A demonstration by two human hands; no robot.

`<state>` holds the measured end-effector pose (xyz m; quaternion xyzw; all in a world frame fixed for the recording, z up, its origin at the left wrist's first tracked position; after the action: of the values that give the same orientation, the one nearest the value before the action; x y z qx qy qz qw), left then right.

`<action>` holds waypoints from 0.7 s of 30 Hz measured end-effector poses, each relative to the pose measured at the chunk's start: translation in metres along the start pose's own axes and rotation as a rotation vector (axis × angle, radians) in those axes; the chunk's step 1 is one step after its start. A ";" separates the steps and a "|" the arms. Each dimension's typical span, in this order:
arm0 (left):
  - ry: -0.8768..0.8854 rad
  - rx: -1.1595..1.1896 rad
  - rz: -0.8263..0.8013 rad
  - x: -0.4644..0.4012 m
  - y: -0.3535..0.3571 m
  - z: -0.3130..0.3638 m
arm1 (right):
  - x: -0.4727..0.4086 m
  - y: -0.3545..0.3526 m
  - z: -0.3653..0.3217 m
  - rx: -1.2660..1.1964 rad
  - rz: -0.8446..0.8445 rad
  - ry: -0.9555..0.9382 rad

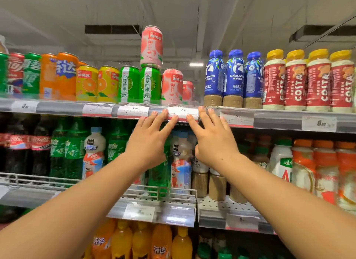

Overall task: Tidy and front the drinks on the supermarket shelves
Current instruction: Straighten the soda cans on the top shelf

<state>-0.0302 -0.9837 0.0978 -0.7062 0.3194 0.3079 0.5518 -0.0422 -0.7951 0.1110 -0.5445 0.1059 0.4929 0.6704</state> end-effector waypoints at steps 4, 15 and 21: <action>0.027 -0.025 -0.009 0.004 -0.010 -0.016 | 0.000 0.002 0.003 -0.012 0.013 -0.025; -0.206 -0.083 -0.094 0.024 -0.021 -0.101 | -0.005 0.003 -0.003 -0.031 -0.009 0.032; -0.186 -0.047 -0.069 0.017 -0.004 -0.139 | -0.003 0.004 -0.010 -0.006 -0.029 0.103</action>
<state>-0.0054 -1.1208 0.1144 -0.6980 0.2349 0.3602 0.5727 -0.0425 -0.8050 0.1068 -0.5726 0.1309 0.4549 0.6694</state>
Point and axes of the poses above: each hand's wrist, its own x-axis away from the middle knuckle, its own y-axis out of the palm, z = x × y, the point moved 1 cm from there along -x, towards the middle knuckle, and after that the axes turned 8 degrees about -y, right-handed, at the moved point
